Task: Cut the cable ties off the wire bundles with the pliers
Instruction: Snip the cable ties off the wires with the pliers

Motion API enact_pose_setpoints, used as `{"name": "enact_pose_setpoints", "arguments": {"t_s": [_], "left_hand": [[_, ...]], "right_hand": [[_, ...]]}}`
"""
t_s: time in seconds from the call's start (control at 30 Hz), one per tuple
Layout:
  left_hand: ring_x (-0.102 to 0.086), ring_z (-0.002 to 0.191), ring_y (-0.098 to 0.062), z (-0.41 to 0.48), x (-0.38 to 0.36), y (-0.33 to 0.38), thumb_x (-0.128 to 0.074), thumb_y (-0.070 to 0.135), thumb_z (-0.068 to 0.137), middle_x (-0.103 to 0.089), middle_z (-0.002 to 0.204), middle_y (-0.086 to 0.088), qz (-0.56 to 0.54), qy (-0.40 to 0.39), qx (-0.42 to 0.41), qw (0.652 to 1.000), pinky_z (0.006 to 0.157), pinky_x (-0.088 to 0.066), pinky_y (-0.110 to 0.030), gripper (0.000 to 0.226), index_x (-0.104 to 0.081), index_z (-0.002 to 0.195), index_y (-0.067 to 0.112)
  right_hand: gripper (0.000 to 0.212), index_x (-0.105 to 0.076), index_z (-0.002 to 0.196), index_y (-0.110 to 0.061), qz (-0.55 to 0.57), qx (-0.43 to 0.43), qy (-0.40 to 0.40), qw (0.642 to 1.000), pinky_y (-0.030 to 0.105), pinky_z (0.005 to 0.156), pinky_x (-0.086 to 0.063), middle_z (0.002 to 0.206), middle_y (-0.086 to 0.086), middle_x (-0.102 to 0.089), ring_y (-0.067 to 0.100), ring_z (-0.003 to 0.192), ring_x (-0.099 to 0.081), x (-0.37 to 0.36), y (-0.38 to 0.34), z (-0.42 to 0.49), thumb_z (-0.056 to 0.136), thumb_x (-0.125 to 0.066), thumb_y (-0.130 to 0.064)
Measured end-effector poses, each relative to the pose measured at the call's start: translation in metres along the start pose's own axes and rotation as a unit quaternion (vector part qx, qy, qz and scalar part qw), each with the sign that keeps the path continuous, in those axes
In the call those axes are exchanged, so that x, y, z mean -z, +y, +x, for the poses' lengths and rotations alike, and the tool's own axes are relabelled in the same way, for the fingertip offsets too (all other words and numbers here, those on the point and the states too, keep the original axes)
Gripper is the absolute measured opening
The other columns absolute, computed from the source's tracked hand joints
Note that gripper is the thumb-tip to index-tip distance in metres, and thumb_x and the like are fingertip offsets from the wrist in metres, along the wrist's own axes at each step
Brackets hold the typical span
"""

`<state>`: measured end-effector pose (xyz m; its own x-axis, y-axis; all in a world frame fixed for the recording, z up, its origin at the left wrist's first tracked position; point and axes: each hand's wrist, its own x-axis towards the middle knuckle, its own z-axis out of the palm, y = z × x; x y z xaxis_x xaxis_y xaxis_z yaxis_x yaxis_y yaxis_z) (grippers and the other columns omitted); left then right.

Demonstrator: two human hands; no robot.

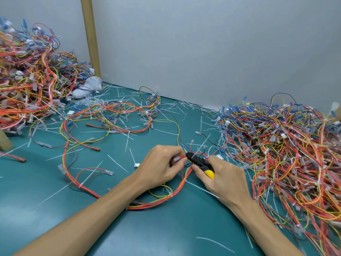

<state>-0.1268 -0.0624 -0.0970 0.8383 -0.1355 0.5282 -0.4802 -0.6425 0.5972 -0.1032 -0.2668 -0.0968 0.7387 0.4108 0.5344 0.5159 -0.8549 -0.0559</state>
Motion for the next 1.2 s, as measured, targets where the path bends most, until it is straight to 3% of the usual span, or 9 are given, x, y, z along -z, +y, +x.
{"name": "enact_pose_setpoints", "arguments": {"t_s": [0.17, 0.37, 0.5, 0.77, 1.1, 1.2], "left_hand": [[-0.048, 0.054, -0.015, 0.0006, -0.0011, -0.0027, -0.061, 0.021, 0.087, -0.055, 0.058, 0.003, 0.002, 0.001, 0.003, 1.0, 0.053, -0.037, -0.022, 0.011, -0.062, 0.077, 0.015], [-0.048, 0.054, -0.013, 0.0001, -0.0002, -0.0019, -0.061, 0.023, 0.087, -0.055, 0.058, 0.004, -0.008, 0.004, 0.012, 1.0, 0.052, -0.033, -0.014, 0.011, -0.063, 0.077, 0.018], [-0.048, 0.054, -0.012, 0.0006, 0.0, -0.0017, -0.061, 0.023, 0.086, -0.056, 0.058, 0.005, -0.009, 0.006, 0.013, 1.0, 0.053, -0.033, -0.013, 0.011, -0.064, 0.078, 0.016], [-0.045, 0.052, -0.011, 0.0008, 0.0006, -0.0008, -0.061, 0.022, 0.087, -0.054, 0.057, 0.003, -0.011, 0.006, 0.017, 1.0, 0.052, -0.03, -0.012, 0.013, -0.064, 0.077, 0.015], [-0.044, 0.05, -0.008, 0.0013, 0.0015, 0.0001, -0.064, 0.022, 0.088, -0.054, 0.055, 0.004, -0.015, 0.015, 0.024, 0.999, 0.053, -0.028, -0.009, 0.015, -0.064, 0.075, 0.015], [-0.043, 0.049, -0.007, 0.0021, 0.0016, 0.0004, -0.063, 0.023, 0.088, -0.054, 0.055, 0.004, -0.019, 0.017, 0.023, 0.999, 0.052, -0.027, -0.009, 0.015, -0.064, 0.075, 0.015]], "right_hand": [[0.046, -0.047, 0.071, -0.021, 0.002, 0.011, 0.013, 1.0, 0.026, 0.051, -0.027, 0.063, -0.005, -0.054, 0.023, 0.059, -0.055, -0.0003, 0.0003, 0.0005, 0.085, -0.043, -0.064], [0.051, -0.05, 0.069, -0.022, 0.005, -0.007, -0.004, 1.0, 0.032, 0.044, -0.034, 0.06, -0.004, -0.056, 0.024, 0.056, -0.059, 0.0001, -0.0004, 0.0013, 0.084, -0.04, -0.069], [0.05, -0.052, 0.071, -0.019, -0.008, 0.013, 0.015, 1.0, 0.029, 0.049, -0.032, 0.063, -0.004, -0.055, 0.022, 0.06, -0.057, 0.0022, 0.002, 0.0018, 0.085, -0.044, -0.067], [0.049, -0.038, 0.068, -0.024, 0.01, -0.008, -0.005, 1.0, 0.032, 0.044, -0.035, 0.057, -0.003, -0.054, 0.025, 0.054, -0.058, -0.0001, 0.0005, -0.0001, 0.084, -0.038, -0.07], [0.057, -0.053, 0.073, -0.024, -0.012, -0.031, -0.024, 0.999, 0.032, 0.048, -0.039, 0.065, -0.004, -0.061, 0.022, 0.061, -0.062, -0.0007, 0.005, 0.0012, 0.084, -0.031, -0.075], [0.054, -0.053, 0.072, -0.021, -0.011, -0.011, 0.003, 1.0, 0.031, 0.049, -0.036, 0.064, -0.004, -0.057, 0.023, 0.061, -0.057, 0.0016, 0.0053, 0.0015, 0.085, -0.037, -0.071]]}}
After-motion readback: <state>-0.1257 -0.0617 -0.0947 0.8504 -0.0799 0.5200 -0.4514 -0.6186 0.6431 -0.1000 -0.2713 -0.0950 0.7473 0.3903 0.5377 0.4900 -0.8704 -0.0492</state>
